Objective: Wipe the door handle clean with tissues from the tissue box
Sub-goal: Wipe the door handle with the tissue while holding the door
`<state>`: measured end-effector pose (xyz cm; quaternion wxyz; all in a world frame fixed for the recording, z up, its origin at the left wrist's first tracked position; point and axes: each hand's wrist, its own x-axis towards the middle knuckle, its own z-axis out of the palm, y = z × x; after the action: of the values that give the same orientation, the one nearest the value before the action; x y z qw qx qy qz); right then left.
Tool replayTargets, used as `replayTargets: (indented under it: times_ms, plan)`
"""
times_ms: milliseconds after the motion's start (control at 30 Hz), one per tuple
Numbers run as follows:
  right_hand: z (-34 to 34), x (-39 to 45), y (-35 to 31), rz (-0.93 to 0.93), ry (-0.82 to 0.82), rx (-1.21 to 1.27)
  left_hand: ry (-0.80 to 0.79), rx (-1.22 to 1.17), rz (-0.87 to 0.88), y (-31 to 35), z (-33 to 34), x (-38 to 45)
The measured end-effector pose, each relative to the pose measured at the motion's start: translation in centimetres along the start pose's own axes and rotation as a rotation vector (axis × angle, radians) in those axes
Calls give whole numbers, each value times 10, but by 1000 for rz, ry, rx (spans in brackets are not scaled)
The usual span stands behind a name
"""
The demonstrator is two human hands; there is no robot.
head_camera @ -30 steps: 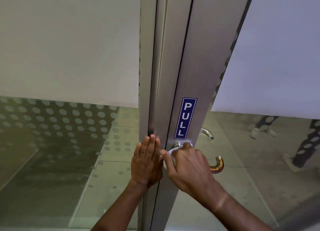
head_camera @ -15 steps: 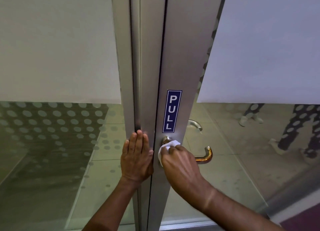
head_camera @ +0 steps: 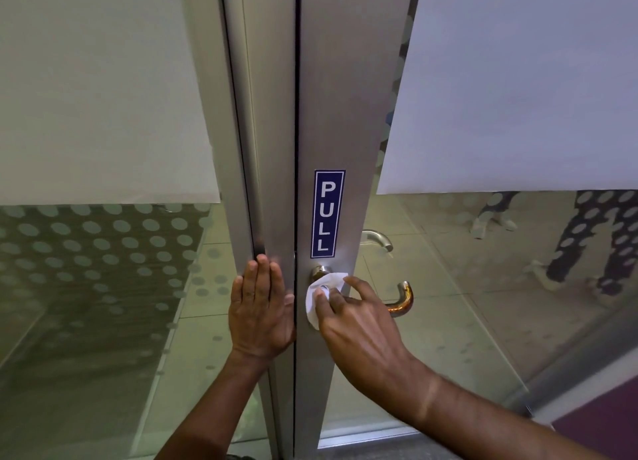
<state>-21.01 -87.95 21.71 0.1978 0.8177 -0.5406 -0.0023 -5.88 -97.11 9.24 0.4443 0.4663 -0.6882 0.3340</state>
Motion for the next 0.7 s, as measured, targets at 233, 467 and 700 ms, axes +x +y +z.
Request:
replayTargets:
  times_ms: [233,467,700]
  plan:
    - [-7,-3,1,26,85,-4,-3,-5,8,0,-1,1]
    - [-10,-11,15,24,22,117,-18,-14,8,0,-2,1]
    - [-14,-3,13,134,106,374,-35,-24,-6,1,-4,1]
